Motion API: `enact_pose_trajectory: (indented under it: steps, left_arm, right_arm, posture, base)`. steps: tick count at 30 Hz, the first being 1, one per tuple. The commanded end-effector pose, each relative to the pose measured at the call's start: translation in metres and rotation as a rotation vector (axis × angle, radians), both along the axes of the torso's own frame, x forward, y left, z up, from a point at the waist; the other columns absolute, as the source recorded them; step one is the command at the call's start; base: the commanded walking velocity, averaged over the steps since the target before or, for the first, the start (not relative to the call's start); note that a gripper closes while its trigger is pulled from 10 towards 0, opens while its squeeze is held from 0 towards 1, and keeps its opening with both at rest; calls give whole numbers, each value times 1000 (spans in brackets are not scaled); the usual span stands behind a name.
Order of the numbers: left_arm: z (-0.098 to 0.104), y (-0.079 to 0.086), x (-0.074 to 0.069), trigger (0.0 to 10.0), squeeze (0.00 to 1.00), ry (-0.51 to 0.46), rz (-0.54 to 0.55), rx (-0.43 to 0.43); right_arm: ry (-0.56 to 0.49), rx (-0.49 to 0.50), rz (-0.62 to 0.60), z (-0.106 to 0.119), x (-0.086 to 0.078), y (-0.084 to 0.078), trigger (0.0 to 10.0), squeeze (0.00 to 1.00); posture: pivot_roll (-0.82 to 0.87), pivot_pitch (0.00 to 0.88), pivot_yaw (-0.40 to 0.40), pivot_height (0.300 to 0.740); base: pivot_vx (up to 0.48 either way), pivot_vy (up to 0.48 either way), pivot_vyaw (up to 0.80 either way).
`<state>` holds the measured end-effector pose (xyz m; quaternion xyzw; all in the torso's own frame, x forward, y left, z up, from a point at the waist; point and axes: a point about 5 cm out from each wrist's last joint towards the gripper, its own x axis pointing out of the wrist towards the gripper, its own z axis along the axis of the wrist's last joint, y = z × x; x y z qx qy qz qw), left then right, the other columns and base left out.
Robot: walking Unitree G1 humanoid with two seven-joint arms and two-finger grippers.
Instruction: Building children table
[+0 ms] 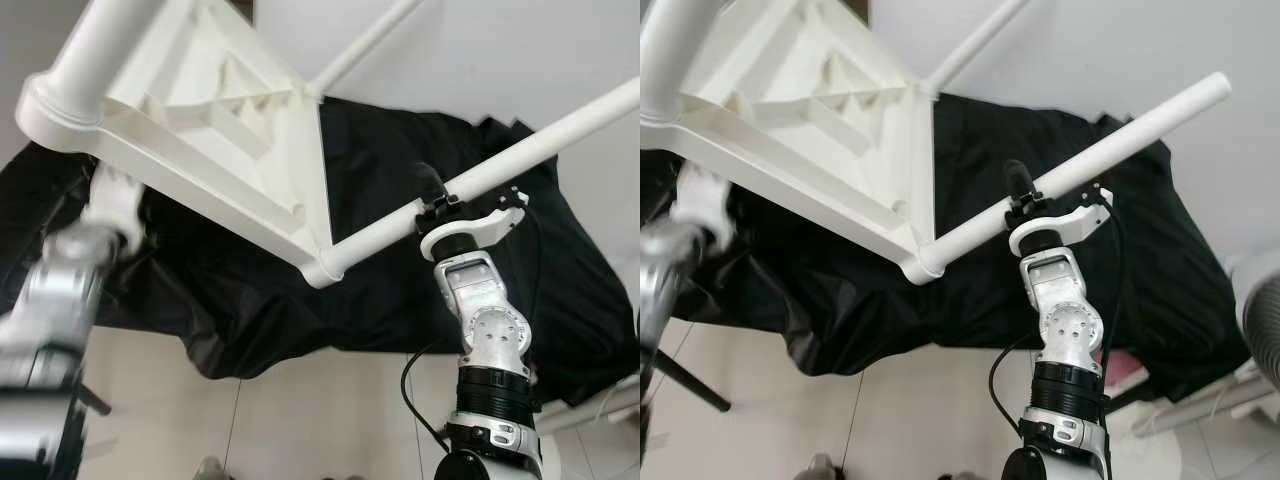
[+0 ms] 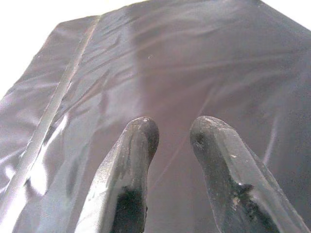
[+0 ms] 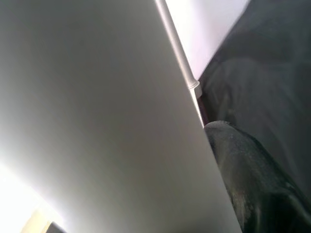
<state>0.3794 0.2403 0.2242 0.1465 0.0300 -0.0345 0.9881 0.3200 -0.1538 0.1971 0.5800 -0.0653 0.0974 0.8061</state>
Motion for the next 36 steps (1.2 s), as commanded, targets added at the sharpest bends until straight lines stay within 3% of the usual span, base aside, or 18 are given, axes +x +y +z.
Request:
enact_pose_trajectory:
  steps: [1, 5, 6, 7, 8, 9, 10, 13, 16, 17, 20, 21, 22, 23, 24, 26, 32, 36]
  left_arm:
    - [-2, -8, 7, 10000, 0, 7, 23, -75]
    - [19, -17, 19, 10000, 0, -45, 10, -164]
    - [43, -30, 26, 10000, 0, -103, -17, -232]
    - [43, -30, 26, 10000, 0, -103, -17, -232]
    - [65, -45, 33, 10000, 0, -143, -45, -287]
    - [65, -45, 33, 10000, 0, -143, -45, -287]
    - [84, -62, 38, 10000, 0, -168, -85, -308]
    - [84, -62, 38, 10000, 0, -168, -85, -308]
    - [108, -87, 42, 10000, 0, -190, -123, -308]
    - [116, -97, 43, 10000, 0, -199, -138, -298]
    - [121, -104, 43, 10000, 0, -203, -156, -292]
    - [125, -110, 43, 10000, 0, -206, -167, -280]
    - [126, -114, 44, 10000, 0, -206, -180, -273]
    - [126, -114, 44, 10000, 0, -206, -180, -273]
    - [128, -118, 44, 10000, 0, -210, -188, -273]
    - [128, -118, 44, 10000, 0, -210, -188, -273]
    - [131, -128, 45, 10000, 0, -207, -206, -248]
    - [145, -142, 43, 10000, 0, -241, -240, -214]
  right_arm:
    - [51, 195, 78, -17, -8, 23, 10000, 0]
    - [56, 252, 96, -23, -15, 19, 10000, 0]
    - [82, 282, 75, -35, -20, 12, 10000, 0]
    - [82, 282, 75, -35, -20, 12, 10000, 0]
    - [108, 299, 55, -47, -25, 6, 10000, 0]
    - [108, 299, 55, -47, -25, 6, 10000, 0]
    - [129, 295, 43, -59, -32, 0, 10000, 0]
    - [129, 295, 43, -59, -32, 0, 10000, 0]
    - [171, 296, 21, -75, -45, -8, 10000, 0]
    - [192, 299, -11, -83, -58, -15, 10000, 1000]
    - [212, 267, -44, -90, -72, -22, 10000, 1000]
    - [204, 232, -56, -93, -88, -28, 10000, 1000]
    - [202, 188, -57, -94, -100, -31, 10000, 890]
    - [202, 188, -57, -94, -100, -31, 10000, 890]
    - [205, 172, -82, -95, -116, -38, 10000, 0]
    - [205, 172, -82, -95, -116, -38, 10000, 0]
    - [211, 159, -86, -100, -153, -46, 10000, 0]
    - [383, 54, 7, -138, -216, -45, 10000, 0]
  posture:
    - [62, 84, -62, 740]
    - [61, 85, -60, 740]
    - [56, 87, -54, 740]
    - [56, 87, -54, 740]
    - [50, 90, -49, 740]
    - [50, 90, -49, 740]
    - [47, 92, -44, 740]
    - [47, 92, -44, 740]
    - [37, 109, -27, 740]
    - [29, 120, -14, 740]
    - [23, 127, -6, 740]
    - [12, 133, 4, 740]
    - [9, 135, 8, 740]
    - [9, 135, 8, 740]
    - [-9, 145, 23, 740]
    - [-9, 145, 23, 740]
    - [-27, 157, 43, 740]
    - [-42, 168, 59, 740]
  base:
    - [0, 0, 0]
    - [0, 0, 0]
    - [0, 0, 0]
    - [0, 0, 0]
    - [0, 0, 0]
    - [0, 0, 0]
    - [0, 0, 0]
    - [0, 0, 0]
    - [0, 0, 0]
    - [0, 0, 0]
    - [0, 0, 0]
    - [0, 0, 0]
    - [0, 0, 0]
    - [0, 0, 0]
    - [0, 0, 0]
    - [0, 0, 0]
    - [0, 0, 0]
    - [0, 0, 0]
